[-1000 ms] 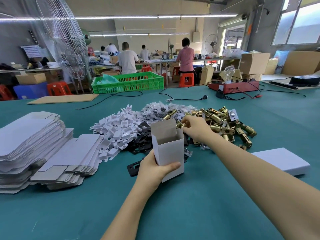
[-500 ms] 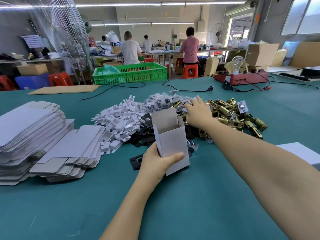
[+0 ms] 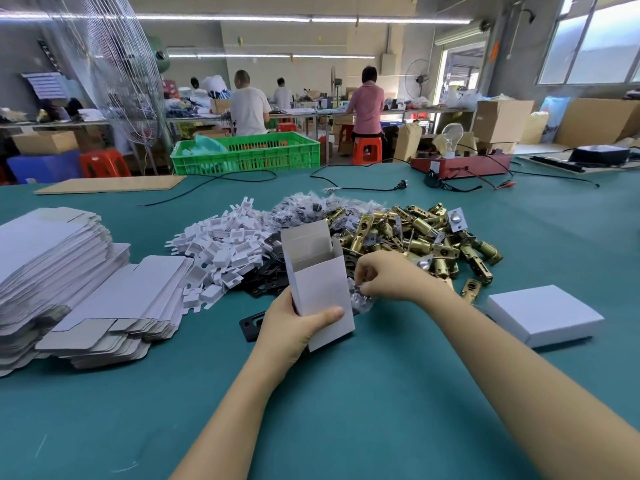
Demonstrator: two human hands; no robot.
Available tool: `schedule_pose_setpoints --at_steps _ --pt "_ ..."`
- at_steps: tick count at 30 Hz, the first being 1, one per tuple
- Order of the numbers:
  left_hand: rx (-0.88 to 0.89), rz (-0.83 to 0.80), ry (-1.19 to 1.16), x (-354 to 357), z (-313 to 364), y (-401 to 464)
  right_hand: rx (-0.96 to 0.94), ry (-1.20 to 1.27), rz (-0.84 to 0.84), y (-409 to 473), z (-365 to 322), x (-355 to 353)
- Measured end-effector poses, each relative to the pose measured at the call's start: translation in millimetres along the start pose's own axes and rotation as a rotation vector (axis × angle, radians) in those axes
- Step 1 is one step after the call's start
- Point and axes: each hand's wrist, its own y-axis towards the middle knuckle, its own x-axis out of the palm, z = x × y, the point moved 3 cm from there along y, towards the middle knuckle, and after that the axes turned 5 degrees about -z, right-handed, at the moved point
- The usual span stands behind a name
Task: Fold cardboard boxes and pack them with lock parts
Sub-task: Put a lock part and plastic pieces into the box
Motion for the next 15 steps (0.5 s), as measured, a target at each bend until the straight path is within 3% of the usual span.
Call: schedule_pose_setpoints --at_steps 5,15 --pt "-0.012 -0.004 0.018 2.5 3.6 -2.4 -0.004 0.139 -0.156 -13.7 -0.7 17.2" --pt "0.011 -0.064 0.081 6.6 8.3 -7.8 0.175 0.44 0.267 -44.5 21.5 14.9"
